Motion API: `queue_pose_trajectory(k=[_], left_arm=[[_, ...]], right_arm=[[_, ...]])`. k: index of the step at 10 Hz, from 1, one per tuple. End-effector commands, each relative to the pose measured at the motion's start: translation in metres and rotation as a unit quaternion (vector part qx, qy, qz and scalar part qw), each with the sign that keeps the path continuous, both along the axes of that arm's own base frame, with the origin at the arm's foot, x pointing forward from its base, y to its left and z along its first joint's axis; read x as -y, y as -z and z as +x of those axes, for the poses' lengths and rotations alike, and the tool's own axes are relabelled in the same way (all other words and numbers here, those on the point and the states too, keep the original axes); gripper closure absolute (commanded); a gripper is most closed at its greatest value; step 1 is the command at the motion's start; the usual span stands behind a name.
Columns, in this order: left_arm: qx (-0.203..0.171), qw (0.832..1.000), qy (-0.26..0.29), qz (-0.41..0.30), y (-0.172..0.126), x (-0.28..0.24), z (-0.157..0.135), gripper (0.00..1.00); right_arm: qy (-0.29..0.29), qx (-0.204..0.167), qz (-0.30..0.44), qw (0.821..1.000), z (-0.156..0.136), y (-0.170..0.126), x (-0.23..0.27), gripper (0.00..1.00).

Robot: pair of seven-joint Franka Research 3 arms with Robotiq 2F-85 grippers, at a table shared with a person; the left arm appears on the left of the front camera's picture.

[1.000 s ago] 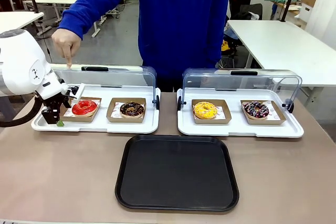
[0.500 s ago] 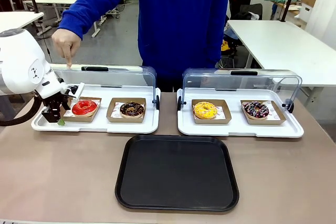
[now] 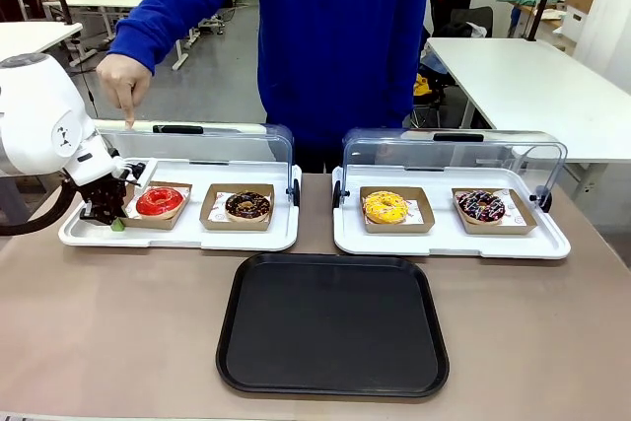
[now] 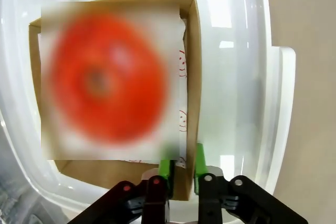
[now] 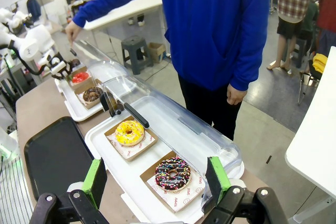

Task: Move the first donut from the left to the tray.
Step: Pick up the Paper togo box containing the Donut indicated by the person and place it on the Handle tray.

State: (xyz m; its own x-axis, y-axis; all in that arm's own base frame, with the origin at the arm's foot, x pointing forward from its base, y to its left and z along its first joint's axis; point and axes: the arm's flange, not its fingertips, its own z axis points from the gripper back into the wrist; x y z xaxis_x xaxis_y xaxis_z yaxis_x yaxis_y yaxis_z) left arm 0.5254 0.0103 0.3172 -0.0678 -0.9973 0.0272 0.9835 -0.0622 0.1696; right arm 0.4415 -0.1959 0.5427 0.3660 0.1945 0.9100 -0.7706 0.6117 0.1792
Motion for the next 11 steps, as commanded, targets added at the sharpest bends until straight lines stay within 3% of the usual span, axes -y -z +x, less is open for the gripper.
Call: queue_pose_trajectory(k=[1,6,7,11], left_arm=[[-0.009,1.000,0.011,0.005,-0.0054,-0.0007,0.0001,1.00],[-0.012,1.000,0.012,0.008,-0.0034,0.0001,-0.0040,1.00],[-0.005,1.000,0.004,-0.023,-0.0063,0.0016,-0.0012,1.00],[-0.005,1.000,0.004,0.002,-0.0007,0.0013,-0.0002,1.00]], right_arm=[[-0.002,0.004,0.002,1.000,0.0004,-0.0008,-0.0013,0.00],[-0.002,0.004,0.002,1.000,0.0004,-0.0008,-0.0013,0.00],[-0.002,0.004,0.002,1.000,0.0004,-0.0008,-0.0013,0.00],[-0.002,0.004,0.002,1.000,0.0004,-0.0008,-0.0013,0.00]])
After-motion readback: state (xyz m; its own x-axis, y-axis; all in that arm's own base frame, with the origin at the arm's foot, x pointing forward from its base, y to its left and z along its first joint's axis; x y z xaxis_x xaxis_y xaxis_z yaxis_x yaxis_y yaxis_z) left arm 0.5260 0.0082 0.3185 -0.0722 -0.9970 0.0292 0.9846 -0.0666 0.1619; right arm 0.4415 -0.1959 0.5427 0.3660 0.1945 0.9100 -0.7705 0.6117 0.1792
